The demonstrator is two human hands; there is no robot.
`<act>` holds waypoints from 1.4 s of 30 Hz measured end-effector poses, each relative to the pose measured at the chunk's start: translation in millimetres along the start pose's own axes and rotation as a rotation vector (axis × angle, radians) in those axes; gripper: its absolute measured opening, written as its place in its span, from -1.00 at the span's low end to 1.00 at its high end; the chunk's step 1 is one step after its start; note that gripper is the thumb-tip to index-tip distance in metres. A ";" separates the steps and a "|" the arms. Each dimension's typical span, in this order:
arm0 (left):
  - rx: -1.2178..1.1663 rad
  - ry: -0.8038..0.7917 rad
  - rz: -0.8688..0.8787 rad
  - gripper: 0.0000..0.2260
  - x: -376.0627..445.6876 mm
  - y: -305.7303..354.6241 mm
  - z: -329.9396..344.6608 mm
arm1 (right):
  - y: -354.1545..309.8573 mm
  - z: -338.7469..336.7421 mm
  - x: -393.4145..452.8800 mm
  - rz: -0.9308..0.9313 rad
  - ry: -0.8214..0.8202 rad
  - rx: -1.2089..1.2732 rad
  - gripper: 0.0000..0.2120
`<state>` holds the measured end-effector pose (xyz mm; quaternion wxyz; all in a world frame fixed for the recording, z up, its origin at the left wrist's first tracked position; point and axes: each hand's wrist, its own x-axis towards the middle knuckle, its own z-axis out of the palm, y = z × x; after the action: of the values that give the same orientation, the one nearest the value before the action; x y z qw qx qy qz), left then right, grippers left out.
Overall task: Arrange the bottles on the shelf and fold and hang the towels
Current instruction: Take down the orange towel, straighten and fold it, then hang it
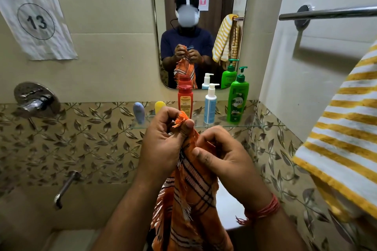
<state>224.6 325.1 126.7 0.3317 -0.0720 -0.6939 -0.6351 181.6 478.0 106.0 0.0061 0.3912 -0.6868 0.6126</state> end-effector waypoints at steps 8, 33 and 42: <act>-0.015 0.027 0.019 -0.87 8.3 -6.7 -3.8 | 4.0 -0.4 8.2 0.182 -0.288 -0.086 -0.68; -0.008 0.650 -0.025 -0.88 46.9 -26.9 -35.9 | 41.4 -36.2 -6.3 0.231 -0.646 -0.599 -0.78; 0.006 0.588 -0.001 -0.88 48.5 -18.4 -23.7 | 66.6 -9.5 -5.4 0.199 -0.311 -0.323 -0.88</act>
<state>186.4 284.2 137.5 0.5187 0.1164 -0.5697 -0.6268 144.5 485.1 50.0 -0.0975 0.4053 -0.8036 0.4248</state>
